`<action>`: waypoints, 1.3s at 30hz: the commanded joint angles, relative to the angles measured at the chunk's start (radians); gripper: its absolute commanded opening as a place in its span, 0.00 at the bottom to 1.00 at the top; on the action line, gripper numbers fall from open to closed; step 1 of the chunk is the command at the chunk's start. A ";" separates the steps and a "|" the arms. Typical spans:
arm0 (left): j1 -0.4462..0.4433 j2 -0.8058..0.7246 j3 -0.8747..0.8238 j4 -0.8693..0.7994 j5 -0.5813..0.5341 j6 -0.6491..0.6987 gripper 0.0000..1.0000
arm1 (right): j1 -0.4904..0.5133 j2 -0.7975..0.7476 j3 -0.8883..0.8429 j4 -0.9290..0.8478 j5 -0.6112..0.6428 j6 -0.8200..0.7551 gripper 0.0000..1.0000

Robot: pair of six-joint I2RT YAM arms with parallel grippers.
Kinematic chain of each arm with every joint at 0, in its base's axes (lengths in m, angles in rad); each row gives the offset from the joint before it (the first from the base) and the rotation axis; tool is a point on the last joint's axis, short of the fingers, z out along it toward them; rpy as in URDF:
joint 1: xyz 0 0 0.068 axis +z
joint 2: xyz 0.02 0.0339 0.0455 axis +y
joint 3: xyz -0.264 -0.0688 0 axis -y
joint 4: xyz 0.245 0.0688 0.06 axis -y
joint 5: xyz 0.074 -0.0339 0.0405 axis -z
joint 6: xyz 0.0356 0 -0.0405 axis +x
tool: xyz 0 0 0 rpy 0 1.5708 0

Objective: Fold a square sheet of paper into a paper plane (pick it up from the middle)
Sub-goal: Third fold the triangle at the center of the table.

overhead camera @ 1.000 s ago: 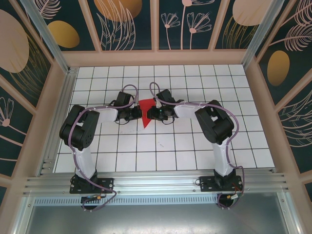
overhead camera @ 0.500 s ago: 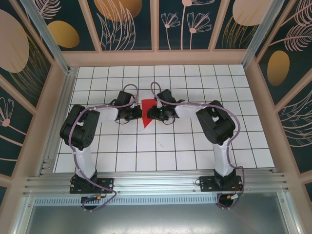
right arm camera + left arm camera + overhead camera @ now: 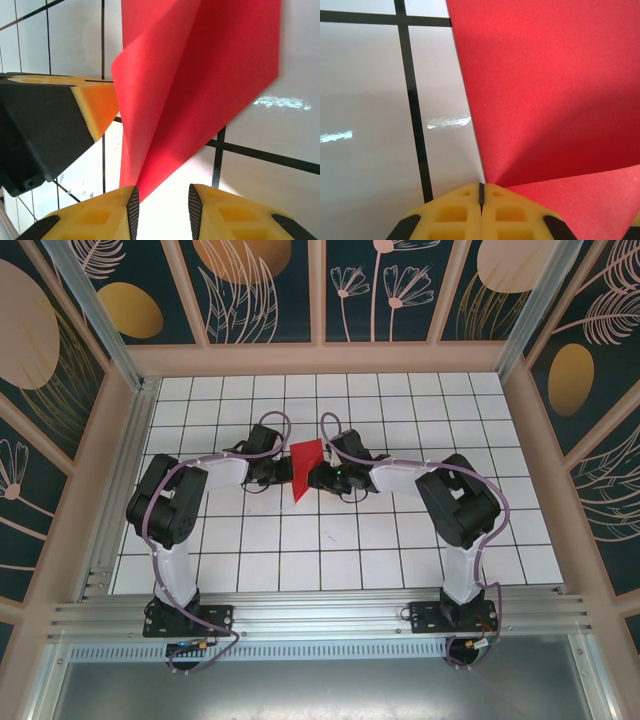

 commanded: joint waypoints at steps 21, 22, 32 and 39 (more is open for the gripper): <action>-0.022 -0.038 0.012 0.007 0.054 0.002 0.00 | 0.010 0.095 0.113 -0.024 0.057 -0.073 0.39; -0.022 -0.044 0.009 0.010 0.055 0.001 0.00 | 0.009 0.099 0.114 -0.024 0.058 -0.074 0.39; -0.022 -0.080 -0.003 0.037 0.046 -0.004 0.00 | -0.001 0.110 0.106 -0.041 0.064 -0.077 0.30; -0.022 -0.041 0.016 0.031 0.043 0.003 0.00 | 0.000 0.121 0.108 -0.057 0.073 -0.081 0.29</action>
